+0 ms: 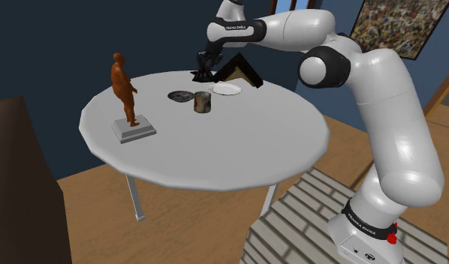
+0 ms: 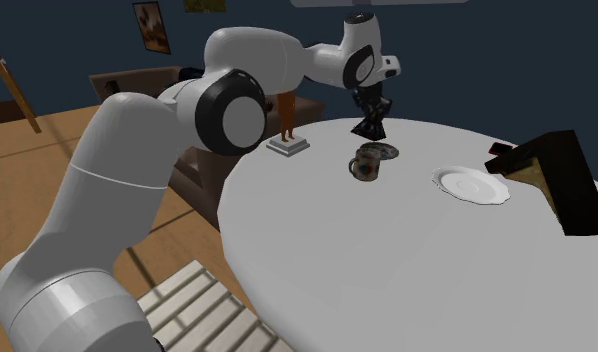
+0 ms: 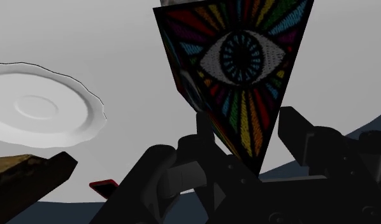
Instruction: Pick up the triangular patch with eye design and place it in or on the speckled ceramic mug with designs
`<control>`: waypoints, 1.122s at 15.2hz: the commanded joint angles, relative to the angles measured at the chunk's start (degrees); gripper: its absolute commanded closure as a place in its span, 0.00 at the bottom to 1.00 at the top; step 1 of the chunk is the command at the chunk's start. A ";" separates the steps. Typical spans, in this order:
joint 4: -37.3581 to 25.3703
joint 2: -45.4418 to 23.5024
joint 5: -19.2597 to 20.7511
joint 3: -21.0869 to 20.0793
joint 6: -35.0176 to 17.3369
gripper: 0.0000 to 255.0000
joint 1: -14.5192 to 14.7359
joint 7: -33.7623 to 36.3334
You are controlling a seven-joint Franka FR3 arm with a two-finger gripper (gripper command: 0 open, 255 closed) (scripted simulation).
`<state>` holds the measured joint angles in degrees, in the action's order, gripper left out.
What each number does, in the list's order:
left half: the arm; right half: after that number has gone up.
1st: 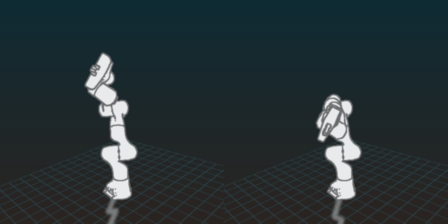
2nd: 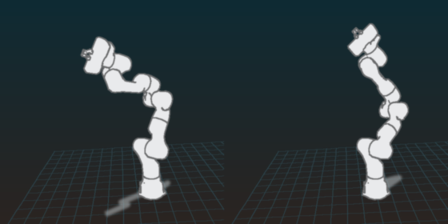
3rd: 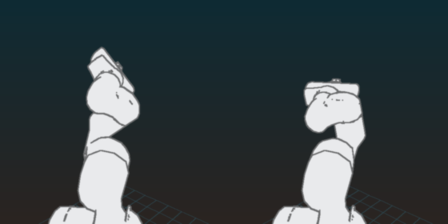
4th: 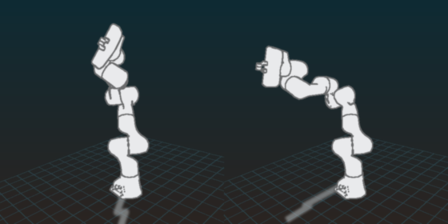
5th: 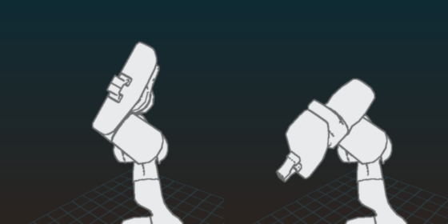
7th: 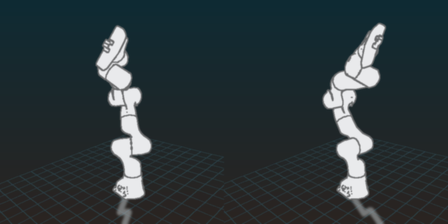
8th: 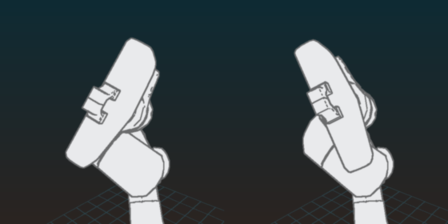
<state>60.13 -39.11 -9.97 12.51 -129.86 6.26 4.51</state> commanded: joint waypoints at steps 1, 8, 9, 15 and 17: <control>1.24 -0.09 -0.05 -0.04 -1.39 1.00 0.16 -0.03; 6.41 -0.23 -0.40 -0.28 -6.67 1.00 0.50 -0.56; 7.03 -0.32 -0.47 -0.33 -7.37 1.00 0.53 -0.63; 9.92 -1.08 -0.84 -0.62 -11.01 1.00 0.61 -1.05; 9.91 -1.09 -0.84 -0.62 -11.00 1.00 0.60 -1.05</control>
<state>69.94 -40.08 -10.81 11.89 -140.82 6.86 3.46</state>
